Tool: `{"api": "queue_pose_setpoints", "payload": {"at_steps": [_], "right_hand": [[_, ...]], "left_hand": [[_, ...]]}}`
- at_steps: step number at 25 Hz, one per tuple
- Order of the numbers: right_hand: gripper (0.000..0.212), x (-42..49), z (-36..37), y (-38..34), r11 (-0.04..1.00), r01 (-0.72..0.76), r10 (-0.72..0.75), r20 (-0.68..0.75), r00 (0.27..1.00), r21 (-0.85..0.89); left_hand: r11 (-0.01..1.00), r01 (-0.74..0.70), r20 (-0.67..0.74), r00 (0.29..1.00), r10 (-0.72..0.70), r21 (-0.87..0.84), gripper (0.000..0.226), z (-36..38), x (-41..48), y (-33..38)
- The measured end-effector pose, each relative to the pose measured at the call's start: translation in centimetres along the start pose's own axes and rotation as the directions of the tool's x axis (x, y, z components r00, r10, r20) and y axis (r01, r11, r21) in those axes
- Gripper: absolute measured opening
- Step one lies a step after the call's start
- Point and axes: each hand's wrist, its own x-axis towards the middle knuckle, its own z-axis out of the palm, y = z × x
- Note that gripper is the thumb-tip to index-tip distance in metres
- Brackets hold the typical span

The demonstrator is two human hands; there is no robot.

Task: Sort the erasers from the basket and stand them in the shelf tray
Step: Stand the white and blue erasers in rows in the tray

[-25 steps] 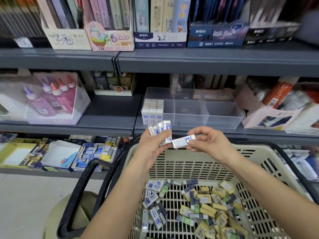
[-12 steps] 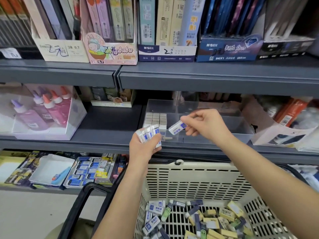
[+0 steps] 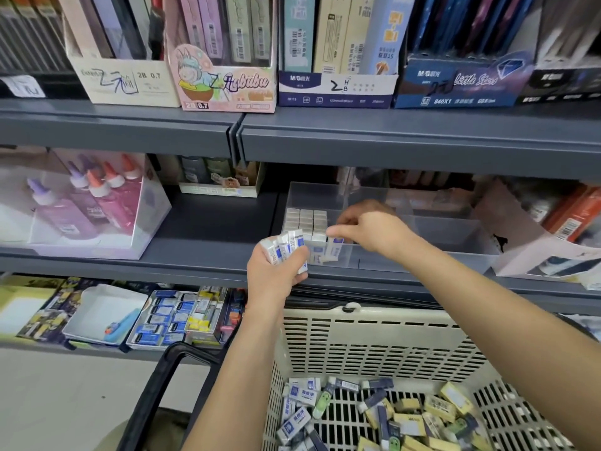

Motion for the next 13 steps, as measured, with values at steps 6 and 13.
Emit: {"api": "queue_pose_setpoints", "payload": {"at_steps": [6, 13], "right_hand": [[0.032, 0.3, 1.1, 0.3, 0.989, 0.044, -0.029, 0.107, 0.994, -0.14], [0.023, -2.0, 0.0, -0.4, 0.986, 0.166, -0.166, -0.099, 0.981, -0.012]], "left_hand": [[1.0, 0.02, 0.018, 1.0, -0.021, 0.011, 0.031, 0.1, 0.0, 0.0], [0.971, 0.182, 0.255, 0.957, -0.139, -0.157, 0.045, 0.1, -0.7, 0.6]]}}
